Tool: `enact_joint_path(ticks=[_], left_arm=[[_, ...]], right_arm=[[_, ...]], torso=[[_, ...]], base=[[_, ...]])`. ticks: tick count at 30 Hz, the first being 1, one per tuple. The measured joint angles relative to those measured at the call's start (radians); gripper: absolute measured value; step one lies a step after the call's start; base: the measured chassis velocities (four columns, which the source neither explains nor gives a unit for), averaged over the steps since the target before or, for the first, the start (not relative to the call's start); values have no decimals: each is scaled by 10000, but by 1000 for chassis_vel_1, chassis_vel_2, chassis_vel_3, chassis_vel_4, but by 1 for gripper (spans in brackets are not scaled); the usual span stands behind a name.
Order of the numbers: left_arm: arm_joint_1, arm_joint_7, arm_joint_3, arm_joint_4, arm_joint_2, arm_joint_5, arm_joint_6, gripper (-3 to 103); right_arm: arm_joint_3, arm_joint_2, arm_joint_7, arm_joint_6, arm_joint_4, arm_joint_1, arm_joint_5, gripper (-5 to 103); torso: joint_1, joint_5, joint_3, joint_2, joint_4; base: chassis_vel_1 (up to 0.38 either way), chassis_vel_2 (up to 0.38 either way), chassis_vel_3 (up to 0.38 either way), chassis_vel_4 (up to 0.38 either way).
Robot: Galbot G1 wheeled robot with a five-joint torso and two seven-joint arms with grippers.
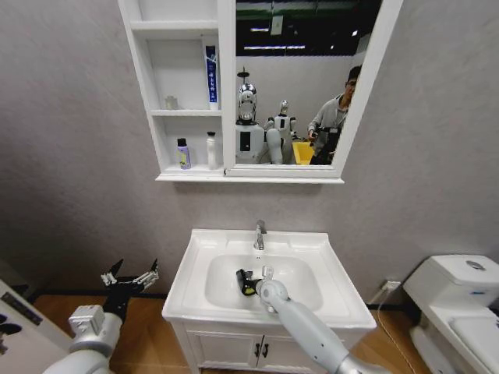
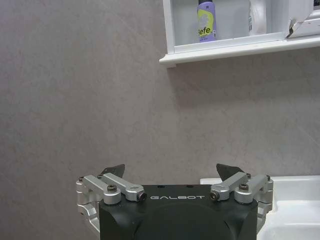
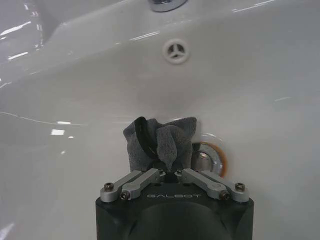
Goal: Move facial cleanser and shampoo from washbasin to cabinet, then wipe washbasin with towel.
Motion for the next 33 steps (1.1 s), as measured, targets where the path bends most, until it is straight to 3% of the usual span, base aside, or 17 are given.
enact_joint_path(ticks=[3,5,13,17,22,33], left_arm=[[1,0,-1,0,0,0,0,100],[0,0,0,0,0,0,0,100],[1,0,0,0,0,0,0,100],[0,0,0,1,0,0,0,100],[0,0,0,0,0,0,0,100],[1,0,0,0,0,0,0,100]], right_arm=[[321,-681,-70,2,198,-333,148,2],[347,-764,-102,2,195,-347,198,2],[177,-22,4,-17,-355,133,317,2],[285,-113,90,-82,-203,2,341,2],[591,-711,133,-120,308,-497,473,2],[691,-332,-189,-46,-422,-84,370,2]], torso=[[-1,-1,-1,1,-3],[-1,-3,-2,1,-6],[0,0,-1,0,3],[1,1,-1,0,3],[-1,-1,-2,1,-3],[1,-1,0,0,1]], base=[[0,0,0,0],[0,0,0,0],[0,0,0,0],[0,0,0,0],[0,0,0,0],[0,0,0,0]])
